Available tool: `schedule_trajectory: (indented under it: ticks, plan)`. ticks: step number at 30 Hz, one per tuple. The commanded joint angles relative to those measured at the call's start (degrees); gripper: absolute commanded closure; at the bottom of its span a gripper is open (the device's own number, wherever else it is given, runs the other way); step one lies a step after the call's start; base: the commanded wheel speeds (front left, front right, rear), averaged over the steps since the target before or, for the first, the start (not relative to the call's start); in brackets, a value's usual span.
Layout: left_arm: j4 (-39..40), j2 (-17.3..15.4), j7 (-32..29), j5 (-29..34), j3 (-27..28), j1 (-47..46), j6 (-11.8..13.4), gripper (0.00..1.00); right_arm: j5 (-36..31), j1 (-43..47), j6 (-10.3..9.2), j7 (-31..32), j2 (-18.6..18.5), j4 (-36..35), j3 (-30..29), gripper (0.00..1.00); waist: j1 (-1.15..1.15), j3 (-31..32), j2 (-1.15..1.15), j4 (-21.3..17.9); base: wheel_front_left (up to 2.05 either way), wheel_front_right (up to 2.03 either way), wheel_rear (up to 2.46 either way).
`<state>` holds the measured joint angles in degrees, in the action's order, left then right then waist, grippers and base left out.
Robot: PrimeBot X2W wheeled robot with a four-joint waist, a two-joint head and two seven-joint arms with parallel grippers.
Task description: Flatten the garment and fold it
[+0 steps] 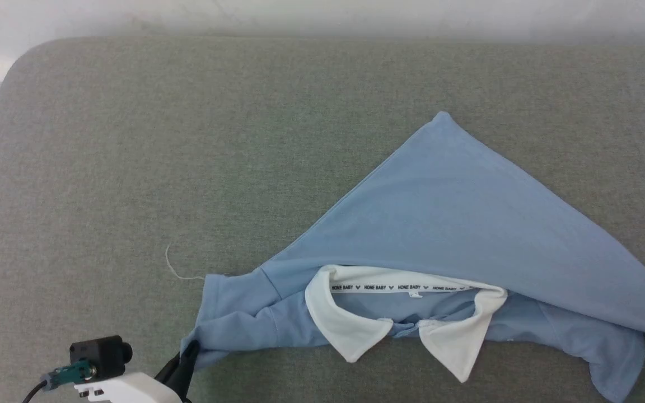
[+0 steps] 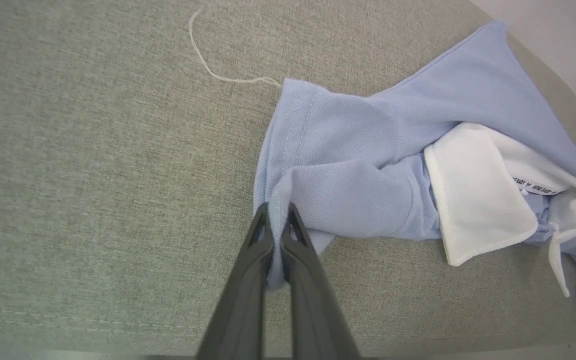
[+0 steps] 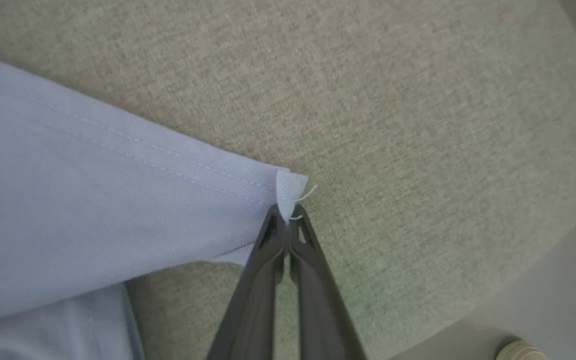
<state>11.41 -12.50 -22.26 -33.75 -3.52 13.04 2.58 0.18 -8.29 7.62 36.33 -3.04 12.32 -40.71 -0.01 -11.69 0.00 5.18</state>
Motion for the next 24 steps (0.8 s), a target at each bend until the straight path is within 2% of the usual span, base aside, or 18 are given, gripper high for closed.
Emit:
schedule_trajectory:
  ticks: [1, 2, 3, 4, 9, 13, 16, 19, 22, 24]
  plan:
    - [0.3, -0.3, -0.2, 0.2, 0.0, 0.8, 0.2, 1.00, 1.0, 0.6, -0.13, 0.3, 0.1, 0.7, -0.1, 1.00, 0.01, 0.3, 0.00, -0.4, 0.00, 0.00, 0.00]
    - [0.3, -0.3, -0.2, 0.2, 0.0, 0.9, 0.2, 1.00, 1.5, 0.7, -0.13, 0.2, 0.1, 1.1, 0.2, 0.70, 0.01, 0.3, 0.00, -0.4, 0.00, 0.00, 0.00]
    - [0.4, -0.4, -0.2, 0.2, 0.0, 0.9, 0.3, 1.00, 2.0, 0.7, -0.13, -0.2, 0.1, 1.2, 0.6, 0.25, 0.01, 0.3, 0.00, -0.4, 0.00, 0.00, 0.00]
    - [0.4, -0.4, -0.3, 0.2, 0.0, 1.0, 0.3, 1.00, 2.5, 0.7, -0.13, -0.5, 0.1, 1.3, 0.7, 0.00, 0.01, 0.3, 0.00, -0.5, 0.00, 0.00, 0.00]
    - [0.7, -0.6, -0.5, 0.1, -0.1, 1.0, 0.5, 1.00, 3.8, -1.0, -0.13, -3.9, 0.1, -0.9, 2.9, 0.00, 0.01, 0.3, 0.00, -0.6, 0.00, 0.00, 0.00]
    - [0.8, -0.5, -0.5, 0.1, -0.4, 0.3, 0.5, 1.00, 2.5, -2.7, -0.13, -9.4, 0.1, -5.2, 7.7, 0.00, 0.01, 0.1, 0.00, -0.5, 0.00, 0.00, 0.00]
    - [0.8, -0.4, -0.5, -0.1, -0.6, -0.3, 0.4, 1.00, 4.2, -5.2, -0.13, -16.3, -1.1, -7.3, 14.6, 0.00, 0.01, -0.4, 0.00, -0.3, 0.00, 0.00, 0.00]
    - [0.7, -0.4, -0.4, -0.2, -0.7, -1.0, 0.3, 1.00, 5.4, -8.1, -0.13, -24.6, -4.1, -8.0, 23.2, 0.00, 0.01, -1.2, 0.00, 0.1, 0.00, 0.00, 0.00]
    - [0.6, -0.4, -0.1, -0.2, -0.8, -1.6, 0.2, 1.00, 7.6, -12.1, -0.13, -31.3, -7.5, -5.5, 31.5, 0.00, 0.01, -2.1, 0.00, 0.6, 0.00, 0.00, 0.00]
    - [0.4, -0.4, 0.0, -0.2, -1.0, -2.0, 0.1, 1.00, 9.0, -15.1, -0.13, -33.4, -9.7, -2.5, 36.9, 0.00, 0.01, -2.8, 0.00, 1.2, 0.00, 0.00, 0.00]
